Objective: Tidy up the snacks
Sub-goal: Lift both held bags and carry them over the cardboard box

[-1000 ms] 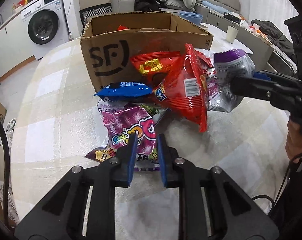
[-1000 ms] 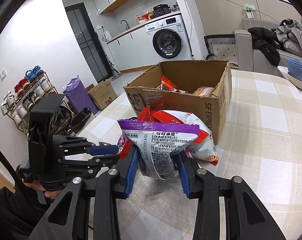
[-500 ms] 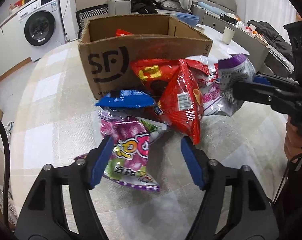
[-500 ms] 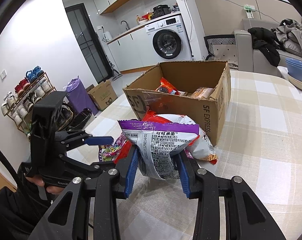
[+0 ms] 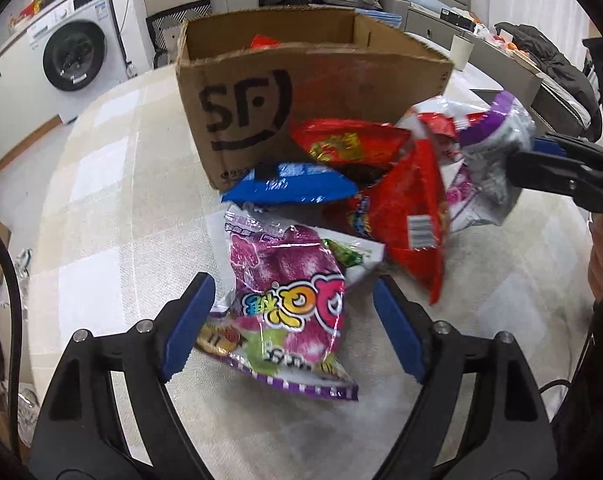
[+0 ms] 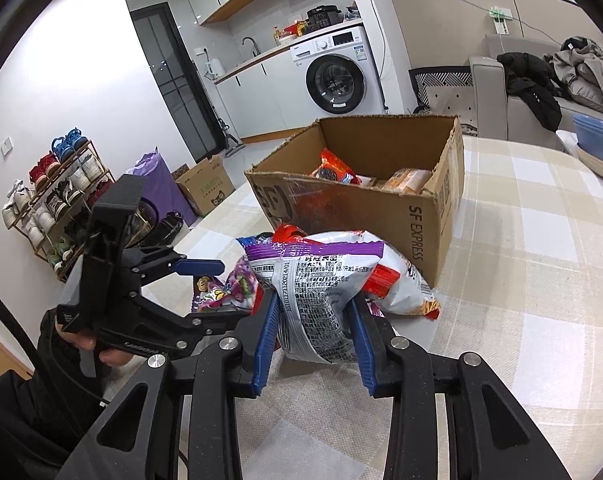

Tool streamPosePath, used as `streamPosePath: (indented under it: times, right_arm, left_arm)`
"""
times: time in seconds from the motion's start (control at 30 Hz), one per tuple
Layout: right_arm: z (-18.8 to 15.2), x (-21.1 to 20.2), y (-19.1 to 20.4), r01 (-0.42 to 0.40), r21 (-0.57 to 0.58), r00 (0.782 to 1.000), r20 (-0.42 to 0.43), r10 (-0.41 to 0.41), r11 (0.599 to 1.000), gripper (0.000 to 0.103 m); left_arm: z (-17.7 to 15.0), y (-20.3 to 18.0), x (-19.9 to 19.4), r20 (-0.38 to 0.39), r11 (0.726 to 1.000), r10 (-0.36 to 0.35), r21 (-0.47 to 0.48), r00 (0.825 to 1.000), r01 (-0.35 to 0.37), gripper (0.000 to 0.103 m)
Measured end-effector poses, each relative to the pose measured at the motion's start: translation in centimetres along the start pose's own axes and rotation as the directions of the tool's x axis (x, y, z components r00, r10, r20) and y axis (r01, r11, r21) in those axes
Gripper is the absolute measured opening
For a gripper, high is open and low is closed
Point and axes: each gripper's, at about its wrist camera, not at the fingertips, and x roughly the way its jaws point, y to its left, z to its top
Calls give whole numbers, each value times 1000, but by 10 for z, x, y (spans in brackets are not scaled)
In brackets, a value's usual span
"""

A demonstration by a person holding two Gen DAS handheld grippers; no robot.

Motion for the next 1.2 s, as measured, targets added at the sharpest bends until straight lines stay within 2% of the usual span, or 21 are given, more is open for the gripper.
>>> streamPosePath:
  times: [0.17, 0.2, 0.3, 0.33, 0.5, 0.57, 0.87, 1.2]
  right_arm:
    - [-3, 9, 1, 6, 0, 1000, -30, -6, 1000, 36]
    - [-3, 12, 1, 8, 1, 999, -37, -8, 1000, 36]
    - [-6, 19, 2, 22, -9, 998, -58, -23, 1000, 39]
    - [-6, 22, 3, 32, -15, 997, -63, -33, 999, 40]
    - [-8, 27, 4, 46, -24, 997, -55, -47, 999, 40]
    - [-8, 26, 7, 46, -45, 998, -46, -48, 998, 34]
    - [-1, 10, 12, 13, -61, 1000, 5, -12, 998, 31]
    - [7, -18, 14, -21, -52, 996, 84, 25, 998, 31]
  left_arm:
    - [-2, 8, 19, -30, 1000, -10, -29, 999, 9, 79]
    - [-3, 8, 19, -12, 1000, -2, -26, 1000, 1, 77]
    - [-4, 8, 17, 1, 1000, 25, -20, 1000, -25, 64]
    - [-4, 8, 17, 8, 1000, 19, -21, 1000, -19, 56]
    - [-6, 11, 14, 25, 999, 17, -40, 1000, -16, 50]
    - [-9, 11, 9, 35, 999, 11, -49, 999, -9, 43]
    - [-7, 6, -28, 104, 999, -14, -44, 995, 18, 42]
    - [-11, -3, -88, 209, 999, -23, -38, 978, 31, 42]
